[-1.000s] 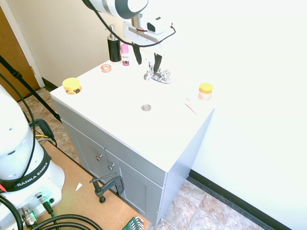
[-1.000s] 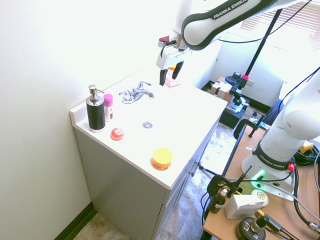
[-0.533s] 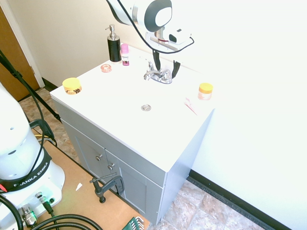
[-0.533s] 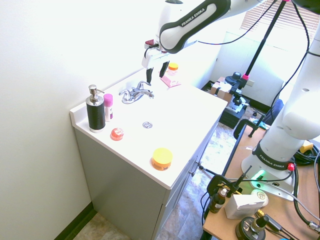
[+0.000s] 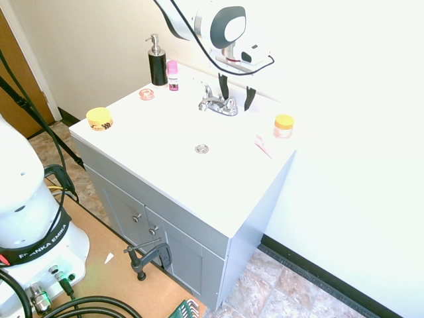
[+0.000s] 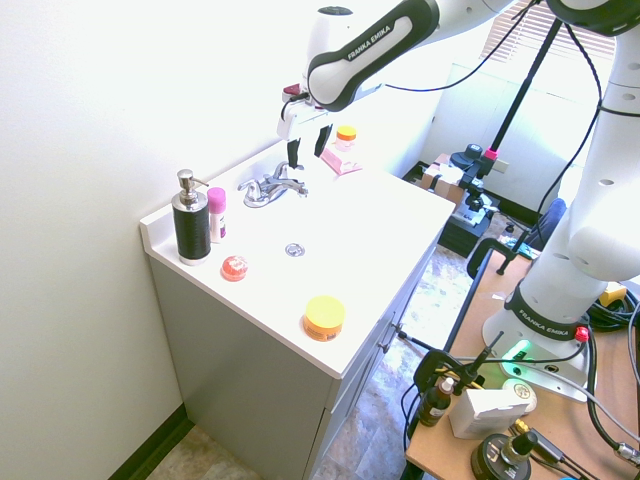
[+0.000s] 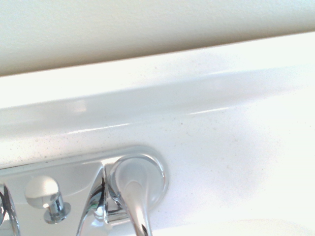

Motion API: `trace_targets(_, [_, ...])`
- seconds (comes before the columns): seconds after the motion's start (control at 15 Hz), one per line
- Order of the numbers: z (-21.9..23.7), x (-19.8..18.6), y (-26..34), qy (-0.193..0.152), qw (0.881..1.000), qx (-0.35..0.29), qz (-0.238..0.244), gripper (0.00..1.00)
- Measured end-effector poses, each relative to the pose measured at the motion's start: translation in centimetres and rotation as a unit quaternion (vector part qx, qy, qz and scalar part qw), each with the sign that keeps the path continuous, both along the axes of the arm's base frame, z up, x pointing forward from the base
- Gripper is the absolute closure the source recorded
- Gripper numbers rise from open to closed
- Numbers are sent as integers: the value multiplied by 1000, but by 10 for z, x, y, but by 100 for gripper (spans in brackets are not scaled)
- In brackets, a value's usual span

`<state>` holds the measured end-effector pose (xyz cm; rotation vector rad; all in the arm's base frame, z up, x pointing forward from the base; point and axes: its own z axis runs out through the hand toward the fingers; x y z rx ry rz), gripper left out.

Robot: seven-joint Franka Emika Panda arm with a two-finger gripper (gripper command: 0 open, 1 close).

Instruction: Turn off the cold water

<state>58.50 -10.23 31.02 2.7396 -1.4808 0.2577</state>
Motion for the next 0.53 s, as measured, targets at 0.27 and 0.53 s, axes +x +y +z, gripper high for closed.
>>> trace_targets(0.27, [0,-1,-15,1,1000,-14,-2,0])
trace_targets(0.53, [5,15,-19,-11,1000,-28,-6,0])
